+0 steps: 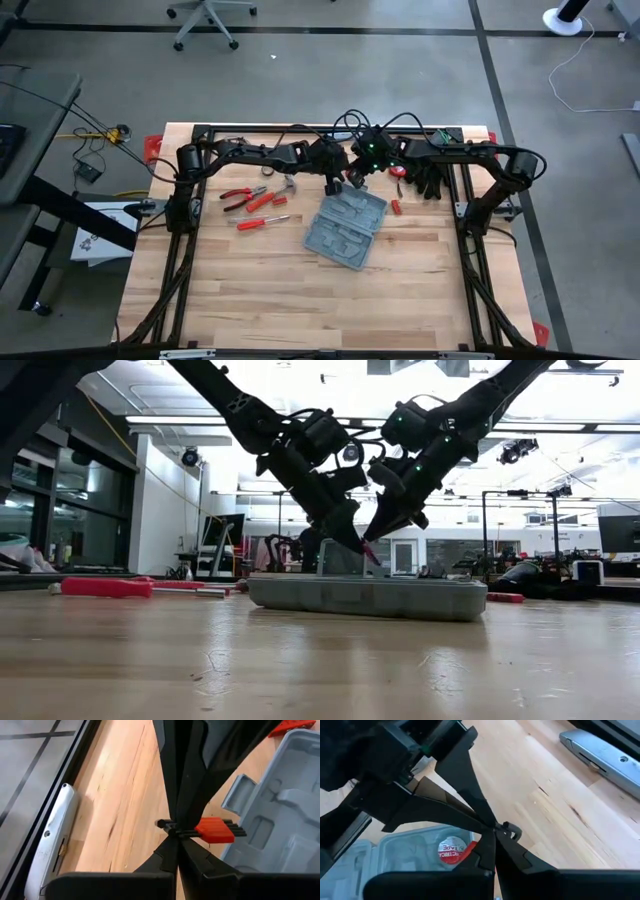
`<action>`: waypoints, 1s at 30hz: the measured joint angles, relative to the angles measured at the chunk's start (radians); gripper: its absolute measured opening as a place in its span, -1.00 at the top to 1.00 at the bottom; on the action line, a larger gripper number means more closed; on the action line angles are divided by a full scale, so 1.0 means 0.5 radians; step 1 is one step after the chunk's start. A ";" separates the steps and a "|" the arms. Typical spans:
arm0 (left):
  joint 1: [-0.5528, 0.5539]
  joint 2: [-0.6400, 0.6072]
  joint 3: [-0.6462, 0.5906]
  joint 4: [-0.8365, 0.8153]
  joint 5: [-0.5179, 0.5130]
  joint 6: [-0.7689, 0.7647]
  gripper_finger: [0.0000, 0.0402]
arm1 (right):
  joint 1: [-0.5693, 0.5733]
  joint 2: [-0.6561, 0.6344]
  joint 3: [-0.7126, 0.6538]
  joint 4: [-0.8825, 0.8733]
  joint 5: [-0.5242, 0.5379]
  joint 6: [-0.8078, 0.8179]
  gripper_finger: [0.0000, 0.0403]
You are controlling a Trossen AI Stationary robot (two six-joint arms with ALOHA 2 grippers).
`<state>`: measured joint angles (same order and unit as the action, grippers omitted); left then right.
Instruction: Prefit tool cases
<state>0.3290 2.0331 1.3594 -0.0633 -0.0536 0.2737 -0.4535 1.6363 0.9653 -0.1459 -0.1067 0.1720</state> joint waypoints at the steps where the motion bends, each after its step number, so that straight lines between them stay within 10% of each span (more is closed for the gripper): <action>1: 0.000 0.000 0.000 -0.001 0.000 0.000 1.00 | -0.003 0.000 0.000 0.001 0.003 -0.012 1.00; 20: -0.005 -0.009 0.002 -0.163 0.002 -0.016 1.00 | 0.001 -0.011 -0.003 -0.170 0.006 0.043 1.00; 24: -0.125 -0.069 -0.072 -0.607 -0.172 0.030 1.00 | 0.379 -0.107 -0.290 -0.163 0.166 0.223 1.00; 30: -0.307 -0.236 -0.439 -0.417 -0.335 -0.037 1.00 | 0.894 -0.228 -0.754 0.291 0.623 0.784 1.00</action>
<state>0.1754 1.9150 1.1398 -0.2719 -0.2212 0.2550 -0.0067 1.5222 0.5883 -0.0006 0.2047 0.5642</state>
